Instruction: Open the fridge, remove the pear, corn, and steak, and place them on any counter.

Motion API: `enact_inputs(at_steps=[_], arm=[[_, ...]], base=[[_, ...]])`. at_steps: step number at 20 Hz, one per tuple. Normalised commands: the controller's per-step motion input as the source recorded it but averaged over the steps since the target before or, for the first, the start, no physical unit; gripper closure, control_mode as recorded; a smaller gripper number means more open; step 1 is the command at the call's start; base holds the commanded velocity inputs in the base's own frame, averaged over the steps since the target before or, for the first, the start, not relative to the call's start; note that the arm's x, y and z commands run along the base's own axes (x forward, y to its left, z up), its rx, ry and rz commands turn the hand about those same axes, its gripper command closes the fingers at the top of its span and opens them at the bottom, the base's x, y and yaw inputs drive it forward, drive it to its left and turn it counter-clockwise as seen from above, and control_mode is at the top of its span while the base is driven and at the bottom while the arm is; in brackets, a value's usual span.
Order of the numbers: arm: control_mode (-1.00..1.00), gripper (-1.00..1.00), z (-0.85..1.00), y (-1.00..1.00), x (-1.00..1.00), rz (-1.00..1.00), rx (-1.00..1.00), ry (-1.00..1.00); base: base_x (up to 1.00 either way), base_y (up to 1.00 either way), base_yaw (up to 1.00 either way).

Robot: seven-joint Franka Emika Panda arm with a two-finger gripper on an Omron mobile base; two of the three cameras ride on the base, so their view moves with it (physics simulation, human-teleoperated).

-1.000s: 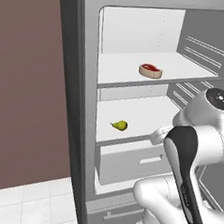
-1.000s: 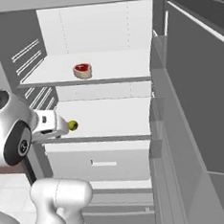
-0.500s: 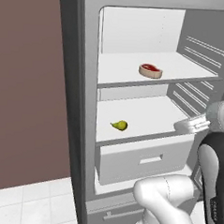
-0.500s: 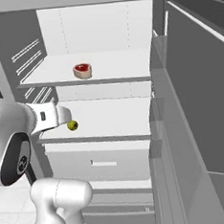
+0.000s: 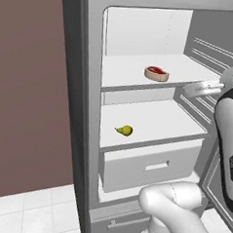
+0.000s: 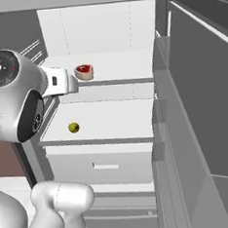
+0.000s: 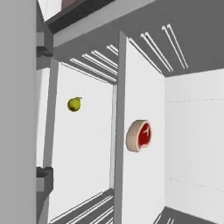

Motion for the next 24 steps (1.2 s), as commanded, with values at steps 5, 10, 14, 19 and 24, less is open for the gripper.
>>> enact_inputs(at_steps=[5,10,14,19,24], arm=[[-1.0,-1.0,0.14,0.0,0.7,0.04,0.06,0.0],[-1.0,-1.0,-0.03,0.0,0.89,0.02,0.0,0.0],[-1.0,-1.0,-0.19,0.0,0.74,0.0,0.0,0.0],[-1.0,-1.0,-0.31,0.0,0.44,0.01,-0.04,0.0],[-1.0,-1.0,-0.27,0.0,0.31,0.02,-0.05,0.0]], base=[[0.0,0.0,0.0],[0.0,0.0,0.0],[0.0,0.0,0.0],[0.0,0.0,0.0],[0.0,0.0,0.0]])
